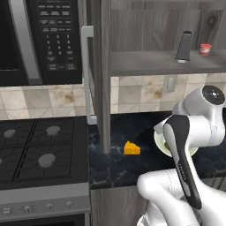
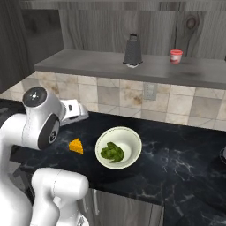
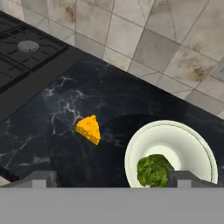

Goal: Pick the cheese from the fridge and the cheese grater from the cabinet and place them next to the salad bowl.

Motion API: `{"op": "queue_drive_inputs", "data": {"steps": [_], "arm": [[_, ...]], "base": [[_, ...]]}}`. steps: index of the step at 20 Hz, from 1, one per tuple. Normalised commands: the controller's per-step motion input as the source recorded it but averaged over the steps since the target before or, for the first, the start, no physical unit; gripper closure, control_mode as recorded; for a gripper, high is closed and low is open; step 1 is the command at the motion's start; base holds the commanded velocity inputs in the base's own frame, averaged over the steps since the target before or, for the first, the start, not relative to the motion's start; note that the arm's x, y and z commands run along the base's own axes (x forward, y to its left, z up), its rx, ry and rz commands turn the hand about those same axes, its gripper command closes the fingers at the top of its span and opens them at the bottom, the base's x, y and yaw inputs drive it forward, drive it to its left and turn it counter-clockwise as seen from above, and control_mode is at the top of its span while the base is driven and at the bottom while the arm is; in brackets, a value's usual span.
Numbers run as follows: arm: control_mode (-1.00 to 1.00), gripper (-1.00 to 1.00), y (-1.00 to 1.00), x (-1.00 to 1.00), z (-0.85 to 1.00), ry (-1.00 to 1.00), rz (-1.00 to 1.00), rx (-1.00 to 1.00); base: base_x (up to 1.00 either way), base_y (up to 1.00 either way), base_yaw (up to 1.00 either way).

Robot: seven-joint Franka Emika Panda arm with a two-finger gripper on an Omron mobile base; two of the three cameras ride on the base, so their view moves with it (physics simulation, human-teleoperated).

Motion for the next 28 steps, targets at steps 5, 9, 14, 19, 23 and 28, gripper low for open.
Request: {"op": "queue_drive_inputs", "data": {"steps": [5,9,14,19,23,28], "arm": [[-1.00,-1.00,-0.34,-0.28,0.52,-0.12,-0.13,0.02],[-1.00,-1.00,-0.31,-0.21,0.50,-0.16,-0.18,0.05],[-1.00,-1.00,-0.14,-0.13,0.47,-0.17,-0.23,0.06],[-1.00,-1.00,-0.10,-0.01,0.46,-0.18,-0.23,0.09],[-1.00,-1.00,-0.06,0.00,0.54,-0.15,-0.20,0.10],[-1.00,-1.00,-0.04,0.00,0.56,-0.14,-0.15,0.11]], "base": [[0.00,0.00,0.00],[0.00,0.00,0.00],[0.00,0.00,0.00],[0.00,0.00,0.00],[0.00,0.00,0.00],[0.00,0.00,0.00]]}}
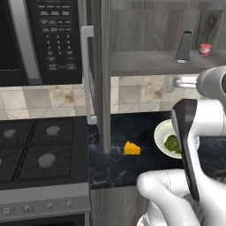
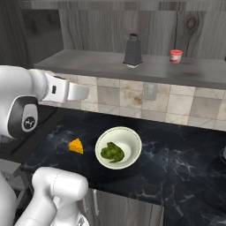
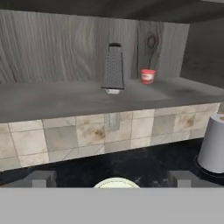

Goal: Pick the cheese from the fridge and the cheese grater from the cabinet and place them next to the salad bowl.

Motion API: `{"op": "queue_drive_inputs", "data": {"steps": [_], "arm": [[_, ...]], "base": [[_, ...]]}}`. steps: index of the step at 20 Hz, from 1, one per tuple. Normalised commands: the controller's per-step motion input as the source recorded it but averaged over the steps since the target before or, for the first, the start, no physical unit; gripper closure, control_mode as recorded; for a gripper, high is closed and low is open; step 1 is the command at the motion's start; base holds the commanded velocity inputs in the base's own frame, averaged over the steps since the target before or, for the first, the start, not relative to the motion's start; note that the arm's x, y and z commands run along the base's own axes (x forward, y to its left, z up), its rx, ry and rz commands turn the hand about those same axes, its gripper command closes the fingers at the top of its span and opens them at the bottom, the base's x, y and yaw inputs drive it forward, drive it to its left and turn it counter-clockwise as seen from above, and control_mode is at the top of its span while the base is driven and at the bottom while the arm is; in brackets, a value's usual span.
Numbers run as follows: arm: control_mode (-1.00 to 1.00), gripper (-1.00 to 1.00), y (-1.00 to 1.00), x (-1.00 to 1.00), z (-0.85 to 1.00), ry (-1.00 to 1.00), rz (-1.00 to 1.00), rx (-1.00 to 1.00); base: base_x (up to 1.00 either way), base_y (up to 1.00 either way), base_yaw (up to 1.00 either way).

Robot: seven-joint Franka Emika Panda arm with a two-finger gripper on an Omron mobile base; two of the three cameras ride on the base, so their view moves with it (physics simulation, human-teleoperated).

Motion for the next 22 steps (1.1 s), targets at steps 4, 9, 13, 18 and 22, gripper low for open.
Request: {"op": "queue_drive_inputs", "data": {"steps": [4,9,13,18,22], "arm": [[-1.00,-1.00,-0.12,0.09,0.49,-0.09,-0.05,0.10],[-1.00,-1.00,-0.16,0.31,0.32,-0.05,0.00,0.10],[-1.00,-1.00,-0.03,0.36,0.04,-0.05,0.00,0.04],[-1.00,-1.00,0.00,0.37,0.00,-0.11,0.00,0.03],[-1.00,-1.00,-0.12,0.36,0.00,-0.13,0.00,0.02]], "base": [[0.00,0.00,0.00],[0.00,0.00,0.00],[0.00,0.00,0.00],[0.00,0.00,0.00],[0.00,0.00,0.00]]}}
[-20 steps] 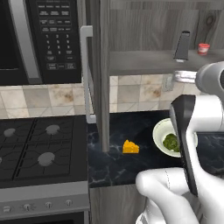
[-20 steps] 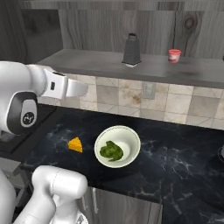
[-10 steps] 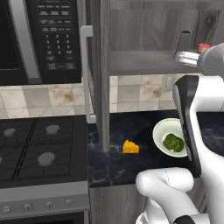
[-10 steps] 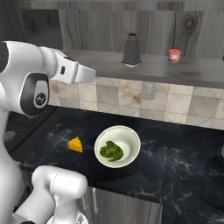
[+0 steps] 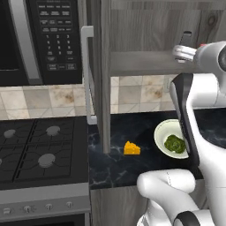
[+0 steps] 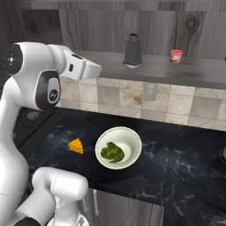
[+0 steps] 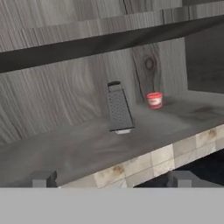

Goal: Pick the cheese from the fridge and the cheese grater from the cabinet and place them next to the salad bowl.

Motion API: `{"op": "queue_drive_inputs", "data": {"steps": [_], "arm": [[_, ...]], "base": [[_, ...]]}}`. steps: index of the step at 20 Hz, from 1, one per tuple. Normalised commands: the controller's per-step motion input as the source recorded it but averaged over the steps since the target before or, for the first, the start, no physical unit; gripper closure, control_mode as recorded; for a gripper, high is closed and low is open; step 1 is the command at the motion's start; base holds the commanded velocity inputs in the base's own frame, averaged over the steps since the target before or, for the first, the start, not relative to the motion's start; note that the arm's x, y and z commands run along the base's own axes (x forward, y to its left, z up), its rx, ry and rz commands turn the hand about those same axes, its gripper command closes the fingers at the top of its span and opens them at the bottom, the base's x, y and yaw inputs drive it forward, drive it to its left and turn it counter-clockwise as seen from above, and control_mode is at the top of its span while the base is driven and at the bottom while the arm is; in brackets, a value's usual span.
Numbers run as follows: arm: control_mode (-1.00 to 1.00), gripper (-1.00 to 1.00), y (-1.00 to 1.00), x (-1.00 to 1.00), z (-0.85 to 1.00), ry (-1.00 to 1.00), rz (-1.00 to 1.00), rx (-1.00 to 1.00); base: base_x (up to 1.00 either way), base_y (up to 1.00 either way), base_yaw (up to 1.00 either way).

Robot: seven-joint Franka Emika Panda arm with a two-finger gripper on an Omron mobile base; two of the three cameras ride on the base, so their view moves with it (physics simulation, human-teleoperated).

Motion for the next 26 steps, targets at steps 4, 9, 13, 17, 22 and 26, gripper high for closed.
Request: {"op": "queue_drive_inputs", "data": {"steps": [4,9,13,17,22,26], "arm": [[-1.00,-1.00,-0.03,0.23,0.00,-0.16,0.00,0.06],[-1.00,-1.00,0.00,0.00,0.00,-0.03,0.00,0.00],[-1.00,-1.00,-0.05,0.05,0.03,0.00,0.00,0.00],[-1.00,-1.00,-0.17,0.24,0.07,0.00,0.00,0.00],[-1.00,-1.00,-0.06,0.34,0.07,0.00,0.00,0.00],[-1.00,-1.00,0.00,0.34,0.10,0.01,0.00,0.00]], "base": [[0.00,0.00,0.00],[0.00,0.00,0.00],[0.00,0.00,0.00],[0.00,0.00,0.00],[0.00,0.00,0.00],[0.00,0.00,0.00]]}}
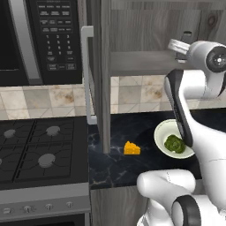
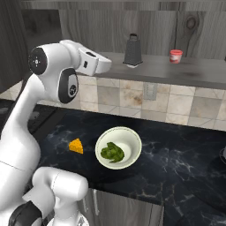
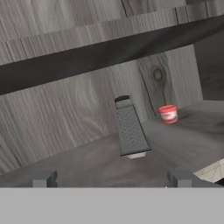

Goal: Pick the cheese from the fridge and the cheese grater from the cabinet and place them next to the salad bowl.

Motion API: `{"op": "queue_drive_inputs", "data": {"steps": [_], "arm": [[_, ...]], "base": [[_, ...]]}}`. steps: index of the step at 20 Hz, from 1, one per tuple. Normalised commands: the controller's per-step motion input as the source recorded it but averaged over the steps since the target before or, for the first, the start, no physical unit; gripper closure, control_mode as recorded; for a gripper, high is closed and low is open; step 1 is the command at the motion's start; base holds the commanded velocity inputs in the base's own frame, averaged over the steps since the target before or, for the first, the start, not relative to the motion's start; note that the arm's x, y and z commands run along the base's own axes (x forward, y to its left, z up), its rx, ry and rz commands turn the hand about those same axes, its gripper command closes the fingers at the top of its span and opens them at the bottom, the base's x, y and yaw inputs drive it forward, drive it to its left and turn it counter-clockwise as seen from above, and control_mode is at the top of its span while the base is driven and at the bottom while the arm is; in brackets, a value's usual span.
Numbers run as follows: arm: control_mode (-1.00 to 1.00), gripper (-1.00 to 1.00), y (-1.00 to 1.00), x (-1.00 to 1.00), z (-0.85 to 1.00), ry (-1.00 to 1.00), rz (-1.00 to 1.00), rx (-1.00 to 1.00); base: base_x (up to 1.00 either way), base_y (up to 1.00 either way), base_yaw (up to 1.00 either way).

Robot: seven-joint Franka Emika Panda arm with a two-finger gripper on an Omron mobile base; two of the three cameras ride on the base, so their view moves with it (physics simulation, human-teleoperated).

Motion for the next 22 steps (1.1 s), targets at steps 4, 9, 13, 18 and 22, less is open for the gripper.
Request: {"op": "queue_drive_inputs", "data": {"steps": [4,9,13,18,22], "arm": [[-1.00,-1.00,0.00,0.38,0.07,0.02,0.00,0.00],[-1.00,-1.00,-0.02,0.33,0.12,0.07,0.00,0.00],[-1.00,-1.00,-0.10,0.24,0.12,0.09,-0.01,-0.02],[-1.00,-1.00,-0.32,0.27,0.00,0.09,-0.01,-0.08],[-1.00,-1.00,-0.43,0.31,0.00,0.04,0.00,-0.04]], "base": [[0.00,0.00,0.00],[0.00,0.00,0.00],[0.00,0.00,0.00],[0.00,0.00,0.00],[0.00,0.00,0.00]]}}
